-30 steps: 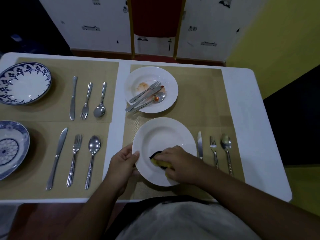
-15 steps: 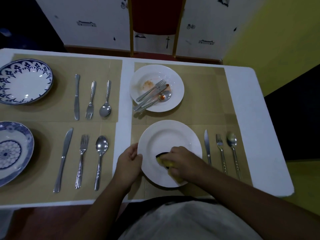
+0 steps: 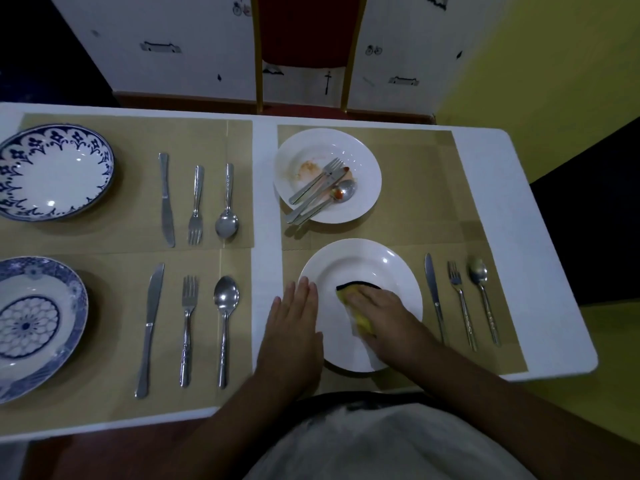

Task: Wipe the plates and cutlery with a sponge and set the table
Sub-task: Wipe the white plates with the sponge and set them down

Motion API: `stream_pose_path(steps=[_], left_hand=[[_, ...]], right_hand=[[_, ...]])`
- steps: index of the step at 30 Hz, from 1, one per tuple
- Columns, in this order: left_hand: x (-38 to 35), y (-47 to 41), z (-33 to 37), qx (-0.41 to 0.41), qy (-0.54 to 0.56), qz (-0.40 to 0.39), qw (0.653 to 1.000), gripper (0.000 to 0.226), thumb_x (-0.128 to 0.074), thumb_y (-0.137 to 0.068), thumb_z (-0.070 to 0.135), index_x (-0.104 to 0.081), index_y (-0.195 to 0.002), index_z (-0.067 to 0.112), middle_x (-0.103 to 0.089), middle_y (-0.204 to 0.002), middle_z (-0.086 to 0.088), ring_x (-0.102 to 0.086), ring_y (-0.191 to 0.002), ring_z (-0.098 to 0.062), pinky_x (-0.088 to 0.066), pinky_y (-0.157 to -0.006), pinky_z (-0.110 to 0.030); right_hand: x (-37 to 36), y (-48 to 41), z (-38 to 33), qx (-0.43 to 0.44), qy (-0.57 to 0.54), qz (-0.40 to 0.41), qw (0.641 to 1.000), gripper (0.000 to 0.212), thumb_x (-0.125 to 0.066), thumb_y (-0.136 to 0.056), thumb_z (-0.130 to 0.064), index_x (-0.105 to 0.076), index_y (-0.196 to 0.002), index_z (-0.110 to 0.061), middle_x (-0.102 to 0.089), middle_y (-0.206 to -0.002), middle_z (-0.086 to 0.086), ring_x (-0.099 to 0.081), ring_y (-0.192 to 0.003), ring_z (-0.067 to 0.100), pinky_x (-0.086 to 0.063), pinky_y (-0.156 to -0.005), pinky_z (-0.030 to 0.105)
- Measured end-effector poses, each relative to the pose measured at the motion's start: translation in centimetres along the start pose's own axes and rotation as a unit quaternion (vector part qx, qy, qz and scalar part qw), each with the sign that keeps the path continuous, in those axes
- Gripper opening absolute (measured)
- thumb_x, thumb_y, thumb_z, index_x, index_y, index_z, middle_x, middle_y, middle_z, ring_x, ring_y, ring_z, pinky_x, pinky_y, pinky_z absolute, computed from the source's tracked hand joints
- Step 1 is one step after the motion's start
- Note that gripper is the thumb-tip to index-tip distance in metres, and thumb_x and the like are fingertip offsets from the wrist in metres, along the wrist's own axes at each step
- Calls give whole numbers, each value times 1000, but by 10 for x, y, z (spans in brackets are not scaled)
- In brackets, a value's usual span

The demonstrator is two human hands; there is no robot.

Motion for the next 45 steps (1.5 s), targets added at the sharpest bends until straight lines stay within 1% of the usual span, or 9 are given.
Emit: stream_pose_path(steps=[5,12,22,27,31,34,38,42,45], left_hand=[[-1,3,6,0,-40,-30,999,79,-46,-100,30,3,-161,14,7,-170,-7,10,-156,-28,8,-123,-44],[9,-2,38,50,-50,-38,997,74,-42,-103,31,2,-161,17,8,-170,-3,13,-155,-25,3,-127,-48],[0,-21,121,93,-47,-24,994,79,-27,-92,52,-3,-161,21,-1,-170,0,3,-157,-22,3,-127,-43],[-7,-32,139,116,-53,-1,992,71,-42,-103,45,-7,-161,24,-7,-170,4,-3,-157,-19,-3,-127,-43],[9,-49,133,112,-32,31,993,69,-40,-102,46,-13,-161,23,-15,-169,3,-10,-156,-17,-4,-128,-38],[30,-68,118,106,2,79,991,66,-40,-96,44,-34,-155,15,-37,-161,-4,-31,-149,-20,-12,-123,-28],[57,-107,87,122,0,155,980,32,-55,-95,23,-66,-124,14,-67,-124,-8,-59,-118,-27,-47,-101,-37],[79,-150,51,147,-21,199,969,19,-55,-90,17,-72,-93,10,-65,-90,-8,-62,-85,-29,-54,-69,-37],[87,-178,34,154,-28,198,968,20,-58,-94,22,-73,-99,9,-65,-94,-10,-61,-87,-27,-56,-72,-37]], right_hand=[[-1,-5,9,-41,-13,-4,999,64,-66,-81,-18,-41,-137,-38,-46,-127,-5,-40,-113,21,-41,-95,35],[12,-13,28,-44,-139,48,988,55,-67,-70,-30,-57,-124,-34,-54,-109,-4,-49,-103,18,-44,-88,32],[63,-11,70,-20,-255,92,962,45,-65,-83,-14,-56,-126,-25,-52,-122,-2,-45,-103,3,-34,-90,18],[79,-16,81,-16,-266,76,961,48,-61,-87,-19,-52,-133,-26,-55,-130,-2,-51,-114,12,-41,-101,31],[88,-32,80,-7,-284,68,956,47,-60,-89,-17,-51,-135,-25,-56,-130,-4,-51,-111,9,-41,-91,21],[94,-51,74,-20,-299,76,951,48,-60,-87,-14,-53,-134,-24,-58,-128,-4,-55,-113,15,-44,-91,23],[101,-80,63,-52,-354,86,930,50,-56,-81,-6,-60,-126,-29,-63,-111,-7,-60,-98,13,-50,-75,18],[106,-109,48,-103,-416,104,897,37,-61,-84,-16,-66,-118,-30,-67,-98,-7,-64,-84,16,-52,-66,24],[112,-126,38,-130,-394,131,900,36,-63,-84,-19,-65,-118,-30,-65,-103,-10,-60,-86,6,-46,-65,11]])
Point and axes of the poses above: each hand's wrist, its own y-axis away from the middle knuckle, its own x-axis out of the back of the hand, z = x × y, the point moved 1 cm from there along -y, towards the middle knuckle
